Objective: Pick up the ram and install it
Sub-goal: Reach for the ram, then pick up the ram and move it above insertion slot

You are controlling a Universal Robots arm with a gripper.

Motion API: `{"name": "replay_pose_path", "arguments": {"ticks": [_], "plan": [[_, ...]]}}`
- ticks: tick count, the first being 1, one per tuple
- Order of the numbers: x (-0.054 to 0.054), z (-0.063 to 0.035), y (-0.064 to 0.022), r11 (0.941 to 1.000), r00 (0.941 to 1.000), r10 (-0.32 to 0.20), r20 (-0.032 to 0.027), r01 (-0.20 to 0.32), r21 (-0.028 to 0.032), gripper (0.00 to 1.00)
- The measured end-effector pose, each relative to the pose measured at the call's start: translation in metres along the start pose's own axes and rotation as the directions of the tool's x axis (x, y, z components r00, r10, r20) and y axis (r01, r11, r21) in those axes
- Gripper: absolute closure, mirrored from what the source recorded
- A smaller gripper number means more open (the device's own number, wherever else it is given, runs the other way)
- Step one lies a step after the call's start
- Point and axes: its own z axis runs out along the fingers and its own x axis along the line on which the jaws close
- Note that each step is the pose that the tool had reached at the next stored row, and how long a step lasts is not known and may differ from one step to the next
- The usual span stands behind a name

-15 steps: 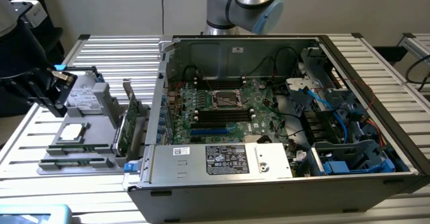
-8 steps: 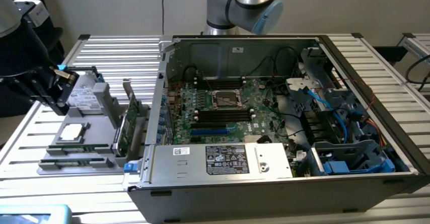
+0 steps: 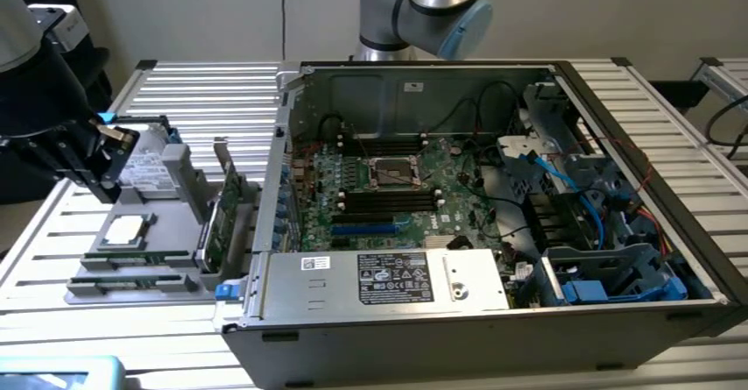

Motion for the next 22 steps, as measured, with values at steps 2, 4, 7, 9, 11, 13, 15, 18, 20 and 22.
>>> {"name": "replay_pose_path", "arguments": {"ticks": [2,4,7,9,11,13,15,18,20,22], "plan": [[0.0,0.0,0.0,1.0,1.0,0.0,0.0,0.0,0.0,0.89],[0.0,0.0001,0.0,1.0,1.0,0.0,0.0,0.0,-0.0001,0.89],[0.0,0.0001,0.0,1.0,1.0,0.0,0.0001,0.0,-0.0001,0.89],[0.0,0.0001,0.0,1.0,1.0,0.0,0.0001,0.0,-0.0001,0.89],[0.0,0.0001,0.0,1.0,1.0,0.0,0.0001,0.0,-0.0001,0.89],[0.0,0.0002,0.0,1.0,1.0,0.001,0.0001,-0.001,-0.0002,0.89],[-0.0001,0.0004,0.0,0.9998,0.9998,0.021,0.0015,-0.021,-0.0003,0.89],[0.0,0.0007,0.0,0.9982,0.9982,0.06,0.0045,-0.06,-0.0014,0.89],[0.0,0.0009,0.0,0.9962,0.9961,0.088,0.0065,-0.088,-0.0022,0.89],[0.0,0.001,-0.0001,0.9934,0.9934,0.115,0.0082,-0.115,-0.0029,0.89]]}}
